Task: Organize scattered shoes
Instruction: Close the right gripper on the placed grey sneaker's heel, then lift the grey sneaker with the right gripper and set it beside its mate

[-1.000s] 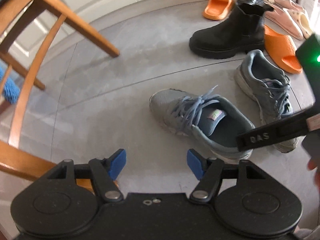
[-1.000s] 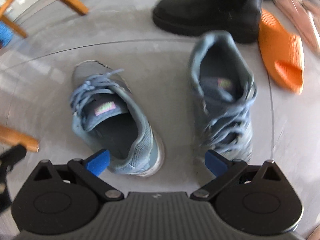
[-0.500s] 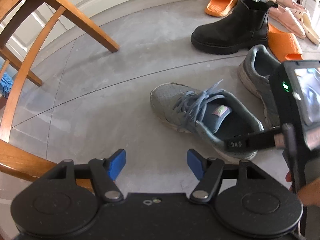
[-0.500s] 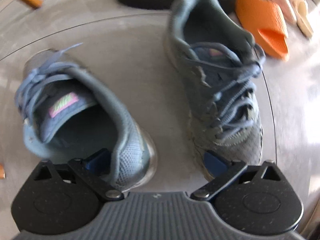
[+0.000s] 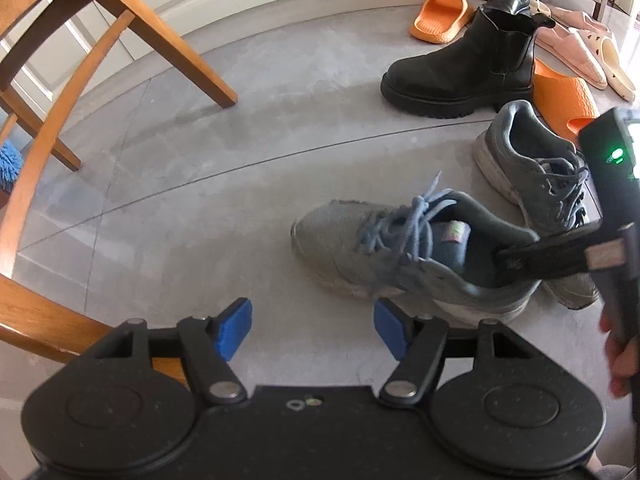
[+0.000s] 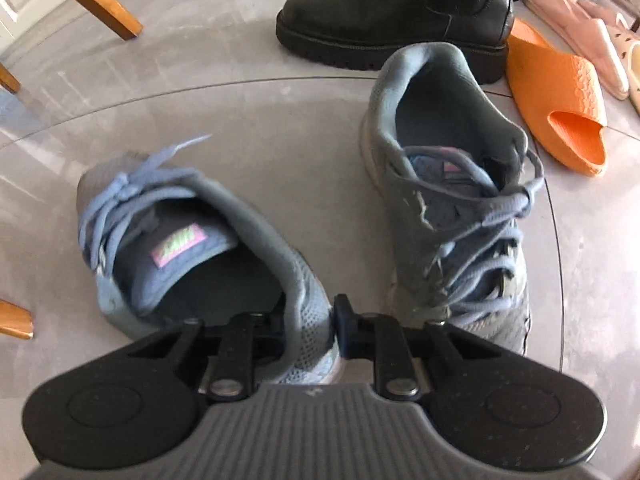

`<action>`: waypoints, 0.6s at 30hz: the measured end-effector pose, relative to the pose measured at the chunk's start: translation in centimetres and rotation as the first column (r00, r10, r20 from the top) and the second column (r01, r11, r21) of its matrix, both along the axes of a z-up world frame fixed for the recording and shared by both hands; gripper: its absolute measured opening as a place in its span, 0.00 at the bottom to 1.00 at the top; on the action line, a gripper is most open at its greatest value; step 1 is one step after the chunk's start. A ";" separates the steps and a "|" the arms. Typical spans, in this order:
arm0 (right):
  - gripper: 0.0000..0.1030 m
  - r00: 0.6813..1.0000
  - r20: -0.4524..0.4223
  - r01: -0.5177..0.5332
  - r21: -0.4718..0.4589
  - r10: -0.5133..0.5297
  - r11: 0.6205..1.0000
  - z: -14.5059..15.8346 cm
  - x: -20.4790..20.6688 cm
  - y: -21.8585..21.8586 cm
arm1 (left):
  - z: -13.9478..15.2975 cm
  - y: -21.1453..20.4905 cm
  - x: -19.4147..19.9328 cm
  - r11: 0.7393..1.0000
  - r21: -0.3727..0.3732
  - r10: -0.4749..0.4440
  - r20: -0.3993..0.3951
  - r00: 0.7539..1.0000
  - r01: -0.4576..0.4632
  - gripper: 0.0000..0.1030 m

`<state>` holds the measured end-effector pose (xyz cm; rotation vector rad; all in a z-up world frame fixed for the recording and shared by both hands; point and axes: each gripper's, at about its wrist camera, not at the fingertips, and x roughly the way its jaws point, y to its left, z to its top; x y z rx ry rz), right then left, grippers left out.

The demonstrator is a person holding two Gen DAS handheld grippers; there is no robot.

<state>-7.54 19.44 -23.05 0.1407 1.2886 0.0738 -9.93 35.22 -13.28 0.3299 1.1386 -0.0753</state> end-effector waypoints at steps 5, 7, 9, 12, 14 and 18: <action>0.23 0.996 0.025 -0.089 -0.019 0.089 0.996 0.9 0.6 -0.7 | -0.4 -0.3 0.5 1.000 -0.027 0.003 0.000 1.000 -0.003 0.66; 0.23 0.987 0.041 -0.155 -0.040 0.157 0.987 1.9 0.7 -0.6 | -0.3 -0.5 0.6 1.000 -0.023 -0.002 0.005 1.000 0.002 0.66; 0.23 0.974 0.063 -0.212 -0.062 0.216 0.975 2.9 0.7 -0.6 | -0.1 -0.2 0.6 1.000 -0.022 -0.007 0.011 1.000 0.007 0.66; 0.23 0.947 0.089 -0.301 -0.086 0.308 0.950 5.0 1.2 0.0 | 0.2 0.0 0.8 1.000 -0.018 0.001 0.026 1.000 0.000 0.66; 0.23 0.908 0.108 -0.395 -0.107 0.405 0.913 6.6 1.4 0.4 | 0.4 0.2 0.8 1.000 -0.019 0.006 0.034 0.999 -0.005 0.66; 0.23 0.683 0.165 -0.666 -0.259 0.711 0.700 8.6 2.4 2.2 | 0.3 0.4 0.8 1.000 -0.015 0.006 0.033 0.999 -0.006 0.66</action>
